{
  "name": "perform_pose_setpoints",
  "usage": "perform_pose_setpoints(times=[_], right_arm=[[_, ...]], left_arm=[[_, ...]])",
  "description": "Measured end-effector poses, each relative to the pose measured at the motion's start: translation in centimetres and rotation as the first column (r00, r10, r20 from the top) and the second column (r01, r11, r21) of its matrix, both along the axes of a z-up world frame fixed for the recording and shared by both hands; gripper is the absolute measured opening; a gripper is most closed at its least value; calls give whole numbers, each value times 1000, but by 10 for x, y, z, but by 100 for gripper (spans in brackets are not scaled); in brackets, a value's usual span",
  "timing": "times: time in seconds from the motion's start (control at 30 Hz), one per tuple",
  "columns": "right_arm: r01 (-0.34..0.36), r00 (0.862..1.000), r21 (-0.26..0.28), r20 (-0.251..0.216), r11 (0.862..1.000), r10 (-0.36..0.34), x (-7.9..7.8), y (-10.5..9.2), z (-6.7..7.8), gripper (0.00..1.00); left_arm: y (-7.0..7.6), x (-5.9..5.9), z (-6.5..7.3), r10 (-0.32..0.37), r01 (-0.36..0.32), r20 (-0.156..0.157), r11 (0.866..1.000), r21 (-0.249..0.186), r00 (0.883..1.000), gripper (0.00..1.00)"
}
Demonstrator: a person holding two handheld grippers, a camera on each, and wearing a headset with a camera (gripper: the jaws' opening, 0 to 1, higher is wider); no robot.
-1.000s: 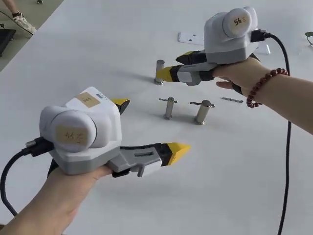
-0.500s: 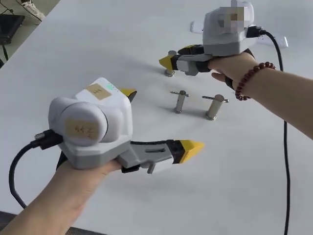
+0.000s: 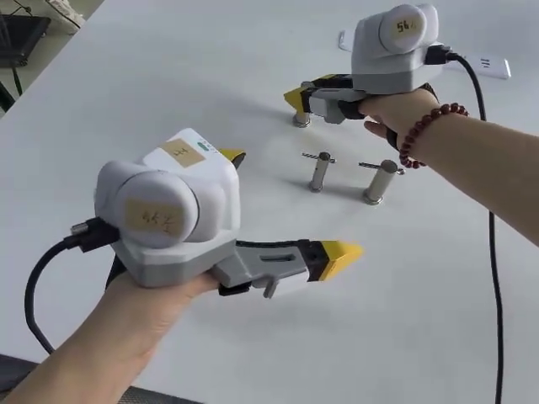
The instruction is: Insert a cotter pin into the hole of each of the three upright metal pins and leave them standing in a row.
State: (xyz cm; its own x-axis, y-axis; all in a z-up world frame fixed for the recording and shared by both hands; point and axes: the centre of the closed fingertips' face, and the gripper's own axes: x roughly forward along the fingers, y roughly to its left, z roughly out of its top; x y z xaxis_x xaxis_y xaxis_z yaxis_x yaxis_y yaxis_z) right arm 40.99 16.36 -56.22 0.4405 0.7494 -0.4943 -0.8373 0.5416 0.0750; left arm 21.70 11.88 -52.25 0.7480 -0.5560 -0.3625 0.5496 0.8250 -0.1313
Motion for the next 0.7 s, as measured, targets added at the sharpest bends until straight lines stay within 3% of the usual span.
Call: perform_pose_setpoints(times=[0.37,0.5,0.7], right_arm=[[27,999,4,-28,1000,-27,6,-4,-6,10],[15,1000,-7,-21,1000,-16,4,-5,-5,9],[0,1000,-31,-13,1000,0,5,-9,-6,9]], left_arm=[[1,0,-3,2,-2,-14,1000,1,1000,98],[1,-2,-6,0,0,-30,1000,-2,1000,97],[0,-1,-7,0,0,-28,1000,0,1000,98]])
